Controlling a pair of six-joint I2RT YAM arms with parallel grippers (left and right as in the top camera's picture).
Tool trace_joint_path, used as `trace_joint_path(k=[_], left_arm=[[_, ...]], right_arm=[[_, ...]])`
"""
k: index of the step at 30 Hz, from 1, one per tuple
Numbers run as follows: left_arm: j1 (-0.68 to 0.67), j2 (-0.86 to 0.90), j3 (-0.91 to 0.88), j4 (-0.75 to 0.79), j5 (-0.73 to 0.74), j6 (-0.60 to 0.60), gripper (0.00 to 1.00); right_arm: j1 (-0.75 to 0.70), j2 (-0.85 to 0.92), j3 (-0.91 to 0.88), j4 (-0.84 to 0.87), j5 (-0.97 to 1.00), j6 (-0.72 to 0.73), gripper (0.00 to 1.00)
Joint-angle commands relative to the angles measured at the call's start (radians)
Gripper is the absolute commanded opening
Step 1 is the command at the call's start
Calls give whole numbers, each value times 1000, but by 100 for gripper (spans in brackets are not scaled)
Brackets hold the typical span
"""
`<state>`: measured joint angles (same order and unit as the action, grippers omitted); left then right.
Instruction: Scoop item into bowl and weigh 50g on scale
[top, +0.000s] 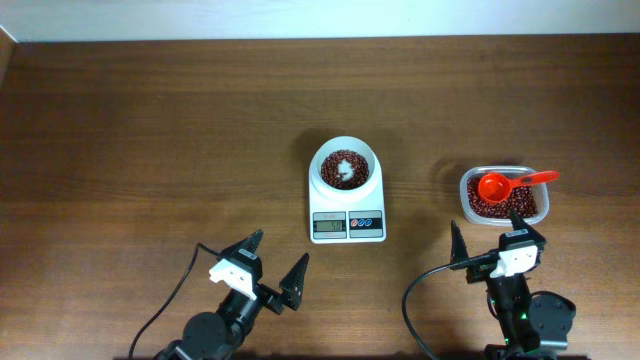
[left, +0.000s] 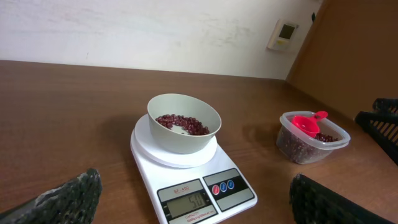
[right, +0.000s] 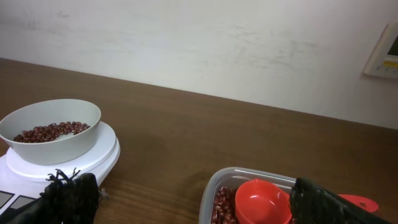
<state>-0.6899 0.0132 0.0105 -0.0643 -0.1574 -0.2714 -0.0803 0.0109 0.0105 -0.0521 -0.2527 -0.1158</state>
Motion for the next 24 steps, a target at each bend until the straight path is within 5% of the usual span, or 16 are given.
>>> trace_joint_path(k=[1,16,24], left_arm=[[-1,0,-2,-4,-22,19,99],[27,0,-2,-1,-23,19,99],[469,0,-2,-1,-23,19,99]], right_arm=[[9,-7,-5,-4,-2,0,99],[9,-7,-5,-4,-2,0,99],[9,-7,-5,-4,-2,0,99]])
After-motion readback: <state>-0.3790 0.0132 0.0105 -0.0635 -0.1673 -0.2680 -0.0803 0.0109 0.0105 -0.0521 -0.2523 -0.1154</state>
